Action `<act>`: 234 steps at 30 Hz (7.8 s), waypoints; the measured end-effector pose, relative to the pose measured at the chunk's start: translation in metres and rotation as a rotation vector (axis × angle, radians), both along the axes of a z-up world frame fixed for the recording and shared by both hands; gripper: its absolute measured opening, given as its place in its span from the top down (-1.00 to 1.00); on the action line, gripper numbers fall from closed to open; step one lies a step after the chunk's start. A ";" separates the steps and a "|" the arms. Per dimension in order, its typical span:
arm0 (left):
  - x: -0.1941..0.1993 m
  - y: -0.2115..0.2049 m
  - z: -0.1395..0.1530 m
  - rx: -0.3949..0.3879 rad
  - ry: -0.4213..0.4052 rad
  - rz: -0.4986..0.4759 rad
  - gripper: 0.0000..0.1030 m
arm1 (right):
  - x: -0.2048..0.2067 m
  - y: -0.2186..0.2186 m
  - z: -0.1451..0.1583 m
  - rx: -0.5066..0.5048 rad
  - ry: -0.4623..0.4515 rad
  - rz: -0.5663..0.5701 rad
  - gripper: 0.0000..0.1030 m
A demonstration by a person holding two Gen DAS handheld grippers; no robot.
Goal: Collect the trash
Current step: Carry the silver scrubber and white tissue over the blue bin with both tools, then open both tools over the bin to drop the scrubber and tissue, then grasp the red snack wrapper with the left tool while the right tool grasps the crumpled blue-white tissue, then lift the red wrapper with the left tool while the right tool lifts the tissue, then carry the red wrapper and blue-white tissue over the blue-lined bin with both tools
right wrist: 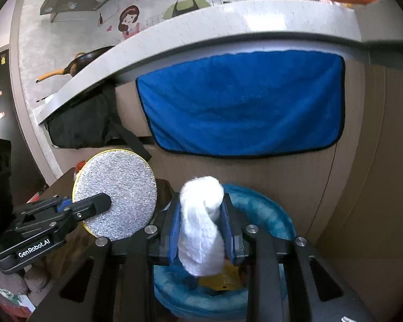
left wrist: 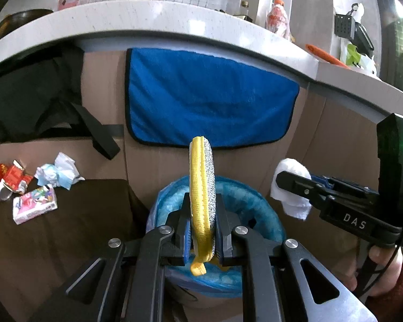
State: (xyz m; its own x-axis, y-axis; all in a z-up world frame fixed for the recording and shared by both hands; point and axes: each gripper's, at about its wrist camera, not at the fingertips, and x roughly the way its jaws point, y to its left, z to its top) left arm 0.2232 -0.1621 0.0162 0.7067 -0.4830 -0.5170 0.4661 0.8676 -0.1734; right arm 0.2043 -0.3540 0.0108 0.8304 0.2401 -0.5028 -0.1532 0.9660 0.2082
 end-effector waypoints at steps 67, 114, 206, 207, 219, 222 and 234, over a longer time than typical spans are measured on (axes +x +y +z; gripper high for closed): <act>0.085 0.347 -0.055 -0.206 0.197 0.401 -0.04 | 0.147 0.277 -0.025 -0.127 0.171 0.279 -0.13; 0.117 0.333 -0.056 -0.242 0.243 0.460 0.85 | 0.139 0.265 -0.049 0.019 0.232 0.358 0.40; -0.038 0.056 0.067 -0.020 -0.173 0.064 0.62 | -0.034 0.056 0.077 -0.057 -0.113 0.038 0.39; -0.037 0.053 0.066 -0.018 -0.170 0.062 0.62 | -0.033 0.049 0.073 -0.048 -0.107 0.027 0.39; -0.012 0.018 0.033 -0.029 -0.106 0.016 0.62 | -0.020 0.018 0.036 -0.006 -0.040 -0.016 0.39; -0.007 0.014 0.025 -0.028 -0.095 0.010 0.62 | -0.015 0.014 0.026 0.012 -0.019 -0.021 0.39; 0.021 -0.003 -0.020 0.023 0.008 -0.027 0.62 | 0.013 0.003 -0.009 0.027 0.044 -0.059 0.39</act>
State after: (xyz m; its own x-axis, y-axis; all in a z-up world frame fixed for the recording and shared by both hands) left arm 0.2441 -0.1650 -0.0042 0.6896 -0.4897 -0.5335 0.4877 0.8586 -0.1576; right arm 0.2173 -0.3511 0.0019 0.8208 0.2053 -0.5331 -0.0859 0.9669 0.2401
